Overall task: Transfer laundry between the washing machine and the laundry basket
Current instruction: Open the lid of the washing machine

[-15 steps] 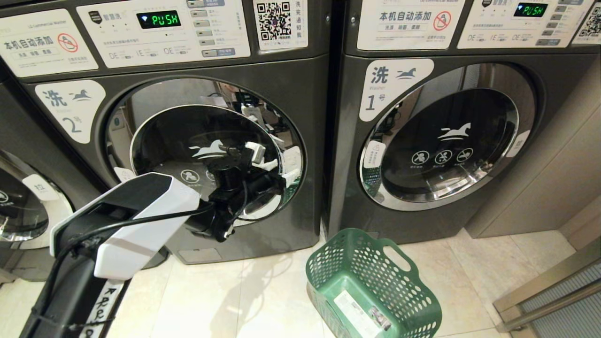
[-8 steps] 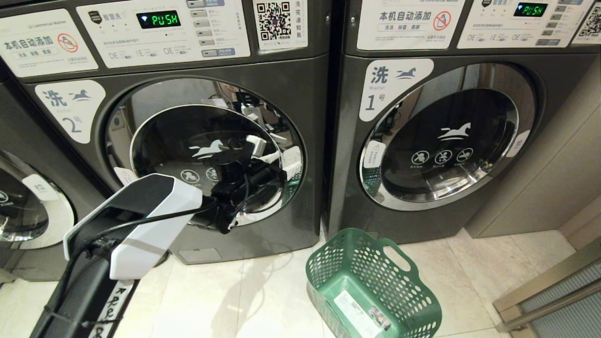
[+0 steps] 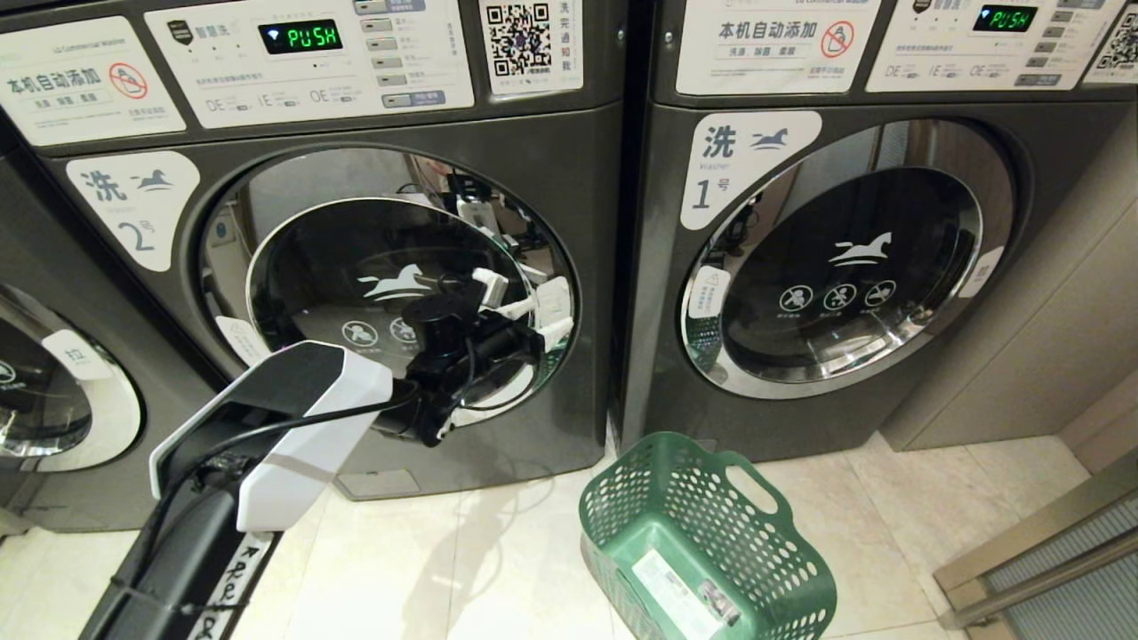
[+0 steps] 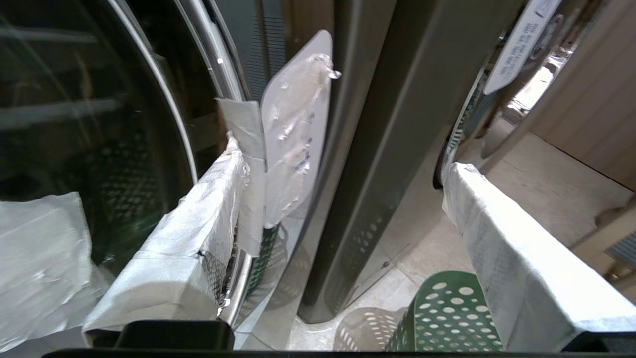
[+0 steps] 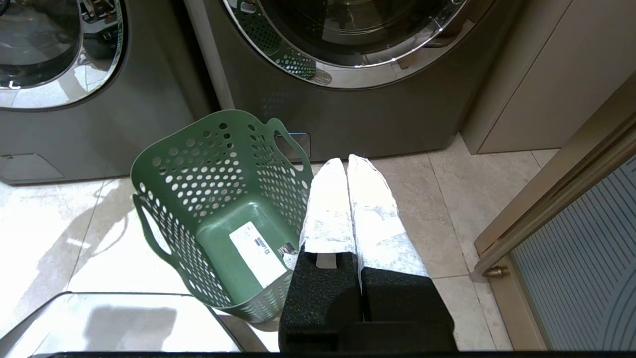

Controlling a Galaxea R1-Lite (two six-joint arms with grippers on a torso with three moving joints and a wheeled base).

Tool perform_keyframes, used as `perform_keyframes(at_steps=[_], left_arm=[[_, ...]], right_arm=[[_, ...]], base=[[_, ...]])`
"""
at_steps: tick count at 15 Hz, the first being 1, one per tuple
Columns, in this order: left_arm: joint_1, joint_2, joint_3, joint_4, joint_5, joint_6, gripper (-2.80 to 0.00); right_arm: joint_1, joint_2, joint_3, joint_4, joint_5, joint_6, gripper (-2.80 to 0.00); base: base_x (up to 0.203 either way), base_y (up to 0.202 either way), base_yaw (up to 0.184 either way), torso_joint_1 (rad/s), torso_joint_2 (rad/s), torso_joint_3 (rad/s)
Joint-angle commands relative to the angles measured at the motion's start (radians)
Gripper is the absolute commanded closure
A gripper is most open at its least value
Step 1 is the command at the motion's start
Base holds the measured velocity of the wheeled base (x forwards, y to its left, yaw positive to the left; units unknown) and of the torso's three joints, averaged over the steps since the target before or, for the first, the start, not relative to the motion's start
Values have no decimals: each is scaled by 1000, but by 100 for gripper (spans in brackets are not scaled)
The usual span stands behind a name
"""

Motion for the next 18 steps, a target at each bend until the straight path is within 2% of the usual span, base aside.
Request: perform_keyframes(at_steps=[1,9,11,13,18], left_arm=[[-2,6,-5,-4,-13,-1,-280],[-21,34,-75,43,-12,6,-280],[-21,36,-77,45,14,14,-280],[-21,31,-77,44,82,19,-280],[-5,20,-63,29,93,16,-280]], right_arm=[[0,-1,0,0,0,0,0],[-1,-1,0,0,0,0,0],[-1,-1,0,0,0,0,0],[0,-1,0,0,0,0,0],[0,-1,0,0,0,0,0]], base=[[0,0,0,0,0,0],[0,0,0,0,0,0],[0,0,0,0,0,0],[0,0,0,0,0,0],[0,0,0,0,0,0]])
